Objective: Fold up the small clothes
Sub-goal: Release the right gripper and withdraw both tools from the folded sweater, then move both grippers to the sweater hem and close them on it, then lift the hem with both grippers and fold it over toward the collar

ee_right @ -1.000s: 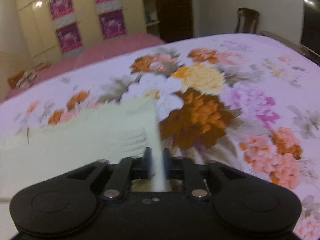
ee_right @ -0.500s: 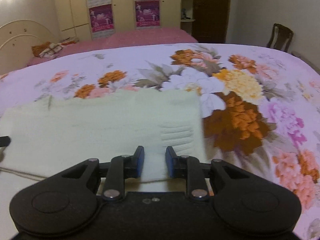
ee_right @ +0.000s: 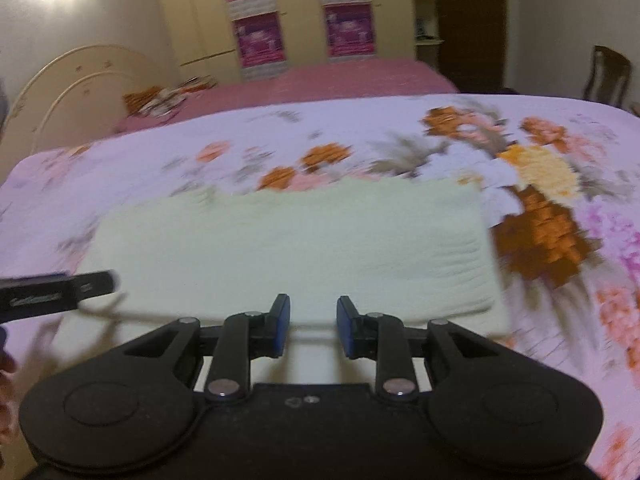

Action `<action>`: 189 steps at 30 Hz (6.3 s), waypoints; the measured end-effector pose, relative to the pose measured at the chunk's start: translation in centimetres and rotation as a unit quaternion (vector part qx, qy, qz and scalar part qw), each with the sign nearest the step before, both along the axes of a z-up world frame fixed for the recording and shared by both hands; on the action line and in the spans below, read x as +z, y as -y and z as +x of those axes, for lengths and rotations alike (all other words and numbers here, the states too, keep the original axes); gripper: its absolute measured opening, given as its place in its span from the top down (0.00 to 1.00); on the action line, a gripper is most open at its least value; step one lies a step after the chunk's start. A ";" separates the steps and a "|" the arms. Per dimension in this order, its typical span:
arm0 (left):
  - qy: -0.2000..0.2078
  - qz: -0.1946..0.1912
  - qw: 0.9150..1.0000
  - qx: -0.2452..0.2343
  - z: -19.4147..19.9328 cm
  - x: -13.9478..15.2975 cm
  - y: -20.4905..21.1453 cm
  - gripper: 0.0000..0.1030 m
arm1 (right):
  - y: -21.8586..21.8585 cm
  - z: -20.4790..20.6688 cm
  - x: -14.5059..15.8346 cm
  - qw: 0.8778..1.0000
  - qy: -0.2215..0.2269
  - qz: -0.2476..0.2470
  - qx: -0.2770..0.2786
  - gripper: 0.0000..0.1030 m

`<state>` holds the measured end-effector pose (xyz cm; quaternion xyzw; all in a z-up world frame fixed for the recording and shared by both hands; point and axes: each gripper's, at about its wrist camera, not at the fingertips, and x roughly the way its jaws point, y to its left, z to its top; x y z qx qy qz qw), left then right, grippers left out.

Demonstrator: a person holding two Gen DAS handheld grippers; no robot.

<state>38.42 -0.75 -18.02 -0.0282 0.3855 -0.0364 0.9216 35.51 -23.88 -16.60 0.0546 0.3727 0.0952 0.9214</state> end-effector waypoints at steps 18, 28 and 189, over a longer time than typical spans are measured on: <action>-0.024 0.047 0.999 0.010 -4.1 -1.9 0.3 0.27 | 3.8 -4.1 -2.5 0.997 -0.033 -0.064 -0.010 0.73; -0.014 0.044 0.999 0.010 -9.1 1.3 1.5 0.27 | 6.1 -7.4 -0.8 0.999 -0.032 -0.029 -0.003 0.71; -0.017 -0.191 0.974 0.118 10.5 -0.6 -5.2 0.19 | 12.7 10.6 -1.3 0.970 -0.033 0.208 -0.118 0.38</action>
